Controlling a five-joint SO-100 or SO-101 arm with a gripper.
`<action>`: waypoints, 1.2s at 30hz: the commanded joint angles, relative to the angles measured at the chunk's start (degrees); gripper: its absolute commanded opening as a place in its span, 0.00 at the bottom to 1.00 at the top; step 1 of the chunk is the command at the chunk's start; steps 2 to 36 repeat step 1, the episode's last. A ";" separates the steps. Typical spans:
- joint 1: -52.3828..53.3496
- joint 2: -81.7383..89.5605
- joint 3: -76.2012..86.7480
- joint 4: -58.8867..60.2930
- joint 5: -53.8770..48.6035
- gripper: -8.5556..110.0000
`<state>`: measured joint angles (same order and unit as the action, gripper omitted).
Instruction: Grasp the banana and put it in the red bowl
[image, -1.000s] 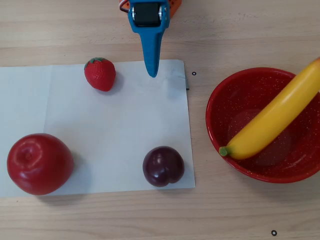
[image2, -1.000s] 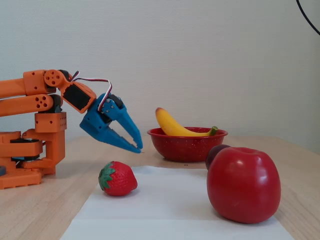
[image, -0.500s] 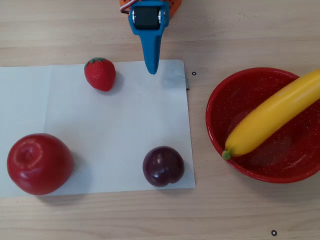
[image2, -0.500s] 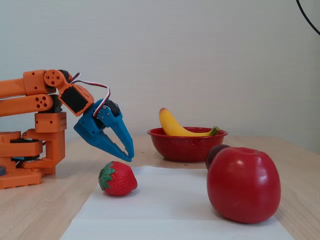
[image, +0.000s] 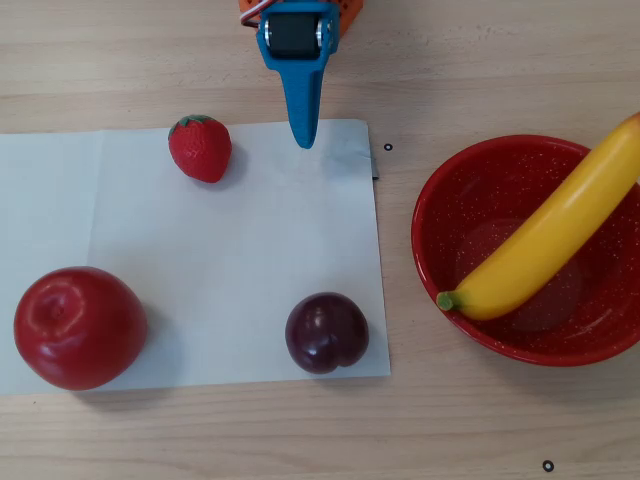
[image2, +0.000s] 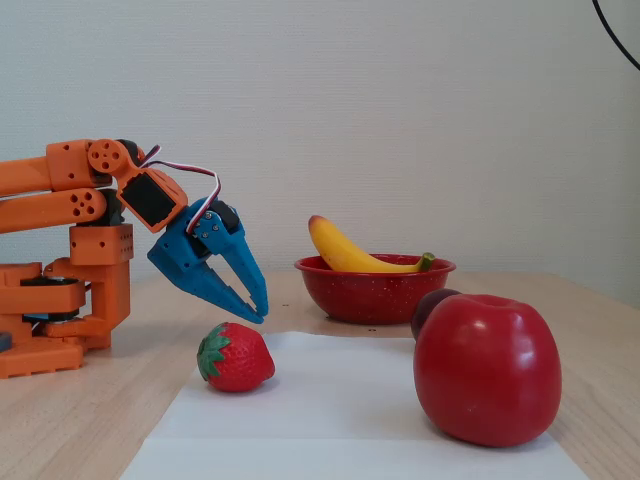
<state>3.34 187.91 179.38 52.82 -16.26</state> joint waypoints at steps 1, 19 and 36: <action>-0.53 0.70 0.53 0.00 -0.79 0.08; -0.53 0.70 0.53 0.00 -0.79 0.08; -0.53 0.70 0.53 0.00 -0.79 0.08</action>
